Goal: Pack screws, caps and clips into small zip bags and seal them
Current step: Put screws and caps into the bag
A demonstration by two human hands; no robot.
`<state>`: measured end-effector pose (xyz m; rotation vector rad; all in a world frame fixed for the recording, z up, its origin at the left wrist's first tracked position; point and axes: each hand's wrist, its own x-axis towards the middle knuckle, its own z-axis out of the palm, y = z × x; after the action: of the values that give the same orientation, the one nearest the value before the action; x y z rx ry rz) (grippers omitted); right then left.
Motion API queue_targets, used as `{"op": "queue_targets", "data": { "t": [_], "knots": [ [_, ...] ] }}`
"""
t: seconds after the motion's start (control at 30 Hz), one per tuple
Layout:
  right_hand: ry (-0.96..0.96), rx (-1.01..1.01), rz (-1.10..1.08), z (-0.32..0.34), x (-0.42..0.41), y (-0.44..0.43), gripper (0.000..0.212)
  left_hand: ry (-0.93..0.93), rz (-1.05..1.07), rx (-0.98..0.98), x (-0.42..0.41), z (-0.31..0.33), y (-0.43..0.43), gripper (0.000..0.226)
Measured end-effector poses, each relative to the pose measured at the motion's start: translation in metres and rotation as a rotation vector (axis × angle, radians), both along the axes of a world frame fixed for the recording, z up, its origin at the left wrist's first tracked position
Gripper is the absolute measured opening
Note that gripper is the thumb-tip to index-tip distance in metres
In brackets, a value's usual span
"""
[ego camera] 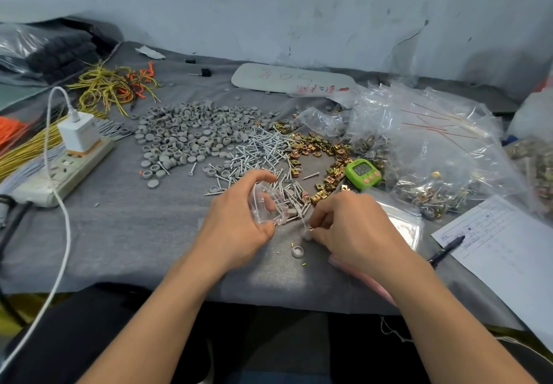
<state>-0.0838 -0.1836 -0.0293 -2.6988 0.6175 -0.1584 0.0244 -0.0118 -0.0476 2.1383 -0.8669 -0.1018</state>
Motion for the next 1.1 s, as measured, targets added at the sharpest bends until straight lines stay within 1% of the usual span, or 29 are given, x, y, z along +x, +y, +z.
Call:
{"op": "queue_targets", "data": {
  "t": [0.07,0.17,0.23,0.27,0.33,0.43,0.53,0.63,0.67,0.7,0.73,0.8,0.83,0.87,0.9,1.03,1.1],
  "knots": [
    [-0.106,0.044,-0.047,0.0,-0.003,-0.002,0.018,-0.017,-0.005,0.014,-0.001,-0.002,0.0,0.075],
    [-0.408,0.337,-0.08,0.007,-0.005,0.002,0.023,-0.037,-0.026,0.029,-0.005,-0.005,-0.004,0.079],
    [-0.544,0.518,-0.023,0.012,-0.005,0.009,0.023,-0.032,-0.048,0.03,-0.009,-0.005,-0.007,0.081],
    [-0.585,0.564,0.006,0.014,-0.004,0.013,0.023,-0.024,-0.059,0.019,-0.011,-0.005,-0.009,0.081],
    [-0.63,0.58,0.031,0.014,0.001,0.023,0.022,0.004,-0.073,-0.017,-0.014,-0.005,-0.012,0.082],
    [-0.63,0.516,0.057,0.011,0.01,0.034,0.021,0.034,-0.077,-0.079,-0.015,-0.003,-0.014,0.076],
    [-0.599,0.533,0.087,0.011,0.014,0.034,0.019,0.077,-0.067,-0.151,-0.013,-0.003,-0.014,0.062],
    [-0.658,0.566,0.02,0.015,0.011,0.021,0.02,0.139,-0.049,-0.242,-0.007,-0.005,-0.01,0.047],
    [-0.651,0.535,-0.013,0.017,0.009,0.014,0.022,0.164,-0.052,-0.275,-0.004,-0.006,-0.008,0.046],
    [-0.599,0.471,-0.038,0.018,0.006,0.007,0.024,0.194,-0.052,-0.306,-0.001,-0.007,-0.007,0.045],
    [-0.493,0.376,-0.047,0.018,0.004,0.0,0.026,0.228,-0.048,-0.338,0.001,-0.008,-0.004,0.045],
    [-0.185,0.16,-0.025,0.013,0.001,-0.006,0.024,0.303,-0.037,-0.415,0.005,-0.007,-0.002,0.045],
    [-0.063,0.08,-0.008,0.009,0.0,-0.005,0.017,0.34,-0.027,-0.456,0.006,-0.006,-0.002,0.045],
    [0.006,0.041,0.012,0.005,0.0,-0.002,0.009,0.374,-0.016,-0.498,0.006,-0.004,-0.002,0.045],
    [0.034,0.024,0.035,0.001,0.001,0.001,0.005,0.404,-0.004,-0.538,0.007,-0.003,-0.002,0.045],
    [0.031,-0.053,0.076,-0.003,0.007,0.009,0.006,0.535,-0.014,-0.67,0.007,0.005,-0.003,0.044],
    [0.01,-0.075,0.057,-0.004,0.007,0.008,0.007,0.653,-0.026,-0.757,0.006,0.01,-0.003,0.044]
  ]
}}
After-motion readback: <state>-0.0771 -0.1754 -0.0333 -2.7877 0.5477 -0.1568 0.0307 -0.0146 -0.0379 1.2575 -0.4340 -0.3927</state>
